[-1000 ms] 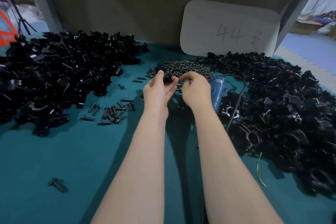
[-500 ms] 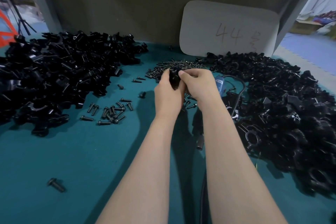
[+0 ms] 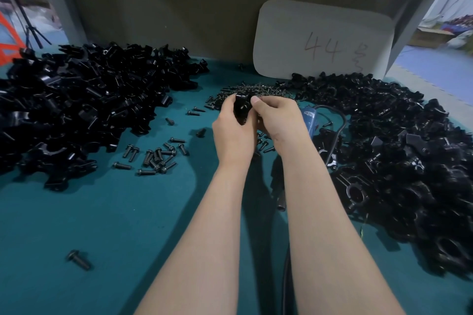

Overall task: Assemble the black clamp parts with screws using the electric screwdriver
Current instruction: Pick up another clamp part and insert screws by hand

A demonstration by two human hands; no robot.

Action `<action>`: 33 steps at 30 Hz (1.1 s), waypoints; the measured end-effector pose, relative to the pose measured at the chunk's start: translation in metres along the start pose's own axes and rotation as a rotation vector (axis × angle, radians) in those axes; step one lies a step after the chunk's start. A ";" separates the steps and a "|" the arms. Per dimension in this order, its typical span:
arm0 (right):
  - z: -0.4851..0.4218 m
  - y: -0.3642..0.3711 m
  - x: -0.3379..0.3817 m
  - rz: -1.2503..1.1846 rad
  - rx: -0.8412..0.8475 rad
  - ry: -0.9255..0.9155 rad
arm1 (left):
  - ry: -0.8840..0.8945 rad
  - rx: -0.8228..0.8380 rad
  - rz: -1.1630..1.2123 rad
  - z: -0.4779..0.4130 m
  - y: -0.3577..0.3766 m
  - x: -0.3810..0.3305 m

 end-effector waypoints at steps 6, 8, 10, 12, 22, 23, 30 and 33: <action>0.000 0.001 -0.001 -0.047 0.015 0.023 | -0.005 -0.014 -0.004 0.002 -0.002 -0.005; 0.001 0.001 0.000 0.011 -0.005 0.008 | -0.015 -0.022 -0.012 0.003 -0.003 -0.006; 0.001 -0.003 0.004 0.106 -0.100 -0.061 | -0.034 -0.031 -0.029 0.003 -0.004 -0.006; 0.004 -0.010 0.010 0.188 -0.203 -0.136 | -0.061 -0.052 -0.053 0.002 -0.005 -0.006; 0.008 -0.010 0.026 0.449 -0.091 -0.201 | -0.140 -0.061 -0.073 0.003 -0.006 -0.005; 0.009 -0.010 0.027 0.469 -0.089 -0.205 | -0.139 -0.058 -0.084 0.003 -0.006 -0.004; 0.009 -0.010 0.026 0.551 -0.126 -0.168 | -0.059 -0.066 -0.235 0.006 -0.004 -0.008; 0.010 -0.010 0.025 0.563 -0.125 -0.155 | -0.041 -0.060 -0.265 0.006 -0.002 -0.008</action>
Point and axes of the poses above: each hand's wrist, its own z-axis away from the middle knuckle, its own y-axis out of the palm, x = y × z, the point moved 4 cm from there along -z, towards the middle knuckle, and after that the axes turned 5 degrees about z, right-handed, at the moved point
